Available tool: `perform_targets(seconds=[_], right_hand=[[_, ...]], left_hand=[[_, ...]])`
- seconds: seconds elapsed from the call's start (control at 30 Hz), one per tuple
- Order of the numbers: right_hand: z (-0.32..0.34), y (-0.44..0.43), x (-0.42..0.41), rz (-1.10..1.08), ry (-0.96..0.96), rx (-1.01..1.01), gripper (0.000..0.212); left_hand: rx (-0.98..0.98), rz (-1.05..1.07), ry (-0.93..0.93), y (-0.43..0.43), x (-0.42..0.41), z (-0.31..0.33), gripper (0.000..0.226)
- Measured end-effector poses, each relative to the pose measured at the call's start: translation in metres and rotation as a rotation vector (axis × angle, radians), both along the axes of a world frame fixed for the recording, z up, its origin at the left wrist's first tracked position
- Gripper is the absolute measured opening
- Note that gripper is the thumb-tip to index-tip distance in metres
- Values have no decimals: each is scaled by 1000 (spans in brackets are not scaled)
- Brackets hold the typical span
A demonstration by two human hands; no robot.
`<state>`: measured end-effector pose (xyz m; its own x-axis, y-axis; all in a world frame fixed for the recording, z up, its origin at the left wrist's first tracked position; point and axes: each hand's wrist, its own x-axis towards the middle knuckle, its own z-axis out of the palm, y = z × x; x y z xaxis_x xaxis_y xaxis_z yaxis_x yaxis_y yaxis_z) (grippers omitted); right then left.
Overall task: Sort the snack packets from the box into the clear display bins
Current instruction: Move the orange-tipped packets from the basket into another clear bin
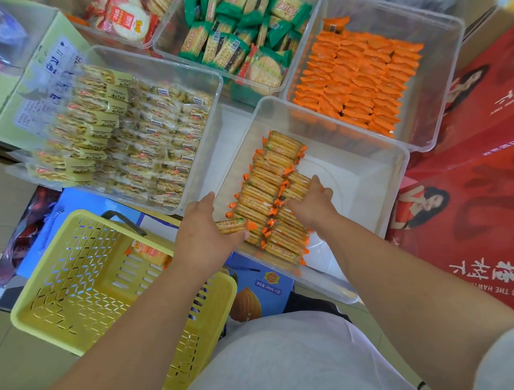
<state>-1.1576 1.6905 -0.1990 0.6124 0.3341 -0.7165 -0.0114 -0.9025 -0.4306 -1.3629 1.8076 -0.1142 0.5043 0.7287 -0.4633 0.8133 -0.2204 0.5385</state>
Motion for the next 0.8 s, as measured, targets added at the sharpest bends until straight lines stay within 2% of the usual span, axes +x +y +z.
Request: perform_targets(seconds=[0.17,0.27,0.37,0.47,0.5,0.57,0.67,0.7,0.8], right_hand=[[-1,-6,4,94,-25,-26,107],[3,-7,10,186,-64,-131,109],[14,-10,12,221,-140,-213,107],[30,-16,1,221,-232,-222,102],[37,-17,-6,228,-269,-203,99],[53,-15,-28,248,-364,-126,89],[79,-8,-77,321,-524,118,69],[88,-5,-97,367,-570,222,61],[113,2,-157,526,-658,504,36]], left_hand=[[3,-61,34,3,1,7,109],[21,-28,-47,3,-2,22,99],[65,16,-233,1,-15,43,71],[78,70,-388,4,-43,66,27],[93,89,-419,8,-56,71,24],[114,148,-447,19,-85,72,25],[93,185,-399,41,-130,61,8],[86,156,-336,49,-144,55,3],[82,-53,-108,72,-169,34,19]])
